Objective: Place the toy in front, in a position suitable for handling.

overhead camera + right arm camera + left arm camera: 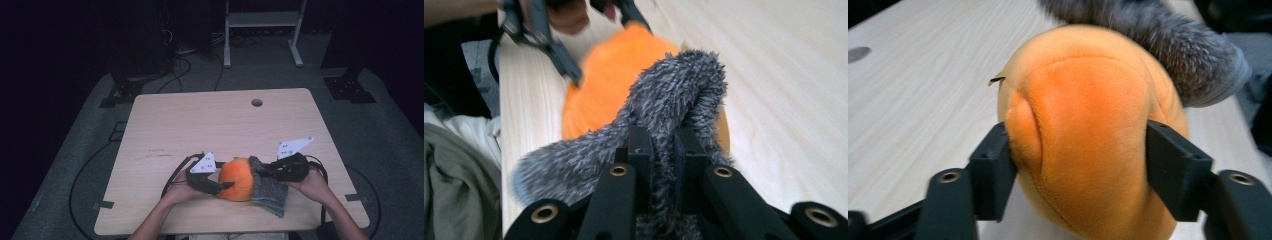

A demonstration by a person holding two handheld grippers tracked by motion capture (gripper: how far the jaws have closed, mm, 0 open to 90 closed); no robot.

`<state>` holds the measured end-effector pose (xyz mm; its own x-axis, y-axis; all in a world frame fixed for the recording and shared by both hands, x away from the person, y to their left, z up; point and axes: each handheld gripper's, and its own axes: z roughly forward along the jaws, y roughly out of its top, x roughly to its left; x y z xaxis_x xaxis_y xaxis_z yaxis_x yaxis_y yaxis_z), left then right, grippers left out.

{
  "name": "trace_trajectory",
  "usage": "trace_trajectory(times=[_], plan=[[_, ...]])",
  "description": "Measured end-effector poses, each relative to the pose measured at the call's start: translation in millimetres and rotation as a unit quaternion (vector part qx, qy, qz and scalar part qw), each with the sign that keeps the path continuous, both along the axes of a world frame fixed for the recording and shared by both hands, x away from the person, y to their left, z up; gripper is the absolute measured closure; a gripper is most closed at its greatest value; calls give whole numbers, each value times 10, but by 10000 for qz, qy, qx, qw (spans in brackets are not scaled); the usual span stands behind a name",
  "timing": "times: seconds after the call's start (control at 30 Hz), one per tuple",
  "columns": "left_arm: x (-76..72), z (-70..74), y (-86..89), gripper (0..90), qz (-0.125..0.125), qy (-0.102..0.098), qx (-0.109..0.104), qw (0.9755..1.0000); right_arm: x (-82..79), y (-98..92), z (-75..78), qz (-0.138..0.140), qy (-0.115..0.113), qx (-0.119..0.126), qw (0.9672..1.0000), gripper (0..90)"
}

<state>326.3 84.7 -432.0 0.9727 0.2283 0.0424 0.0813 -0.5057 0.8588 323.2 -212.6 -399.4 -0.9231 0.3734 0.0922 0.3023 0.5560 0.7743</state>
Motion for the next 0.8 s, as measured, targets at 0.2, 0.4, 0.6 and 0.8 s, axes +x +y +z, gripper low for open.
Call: trace_trajectory(times=[0.2, 0.4, 0.6, 0.8], plan=[[92, 6, -114, 83, 107, 888, -178, 9958, -106, 48, -107, -20, -96, 64, 9999, 808], [-38, 116, -125, 401, -92, -190, -304, 9993, -225, 2, 2, 2, -297, 46, 9995, 808], [-25, 125, -93, 428, -326, -804, -140, 9961, -164, 39, 209, 22, -711, 356, 9968, 805], [100, 65, -65, 165, 33, 234, -414, 9989, 13, 150, 8, -25, -417, 380, 9984, 806]])
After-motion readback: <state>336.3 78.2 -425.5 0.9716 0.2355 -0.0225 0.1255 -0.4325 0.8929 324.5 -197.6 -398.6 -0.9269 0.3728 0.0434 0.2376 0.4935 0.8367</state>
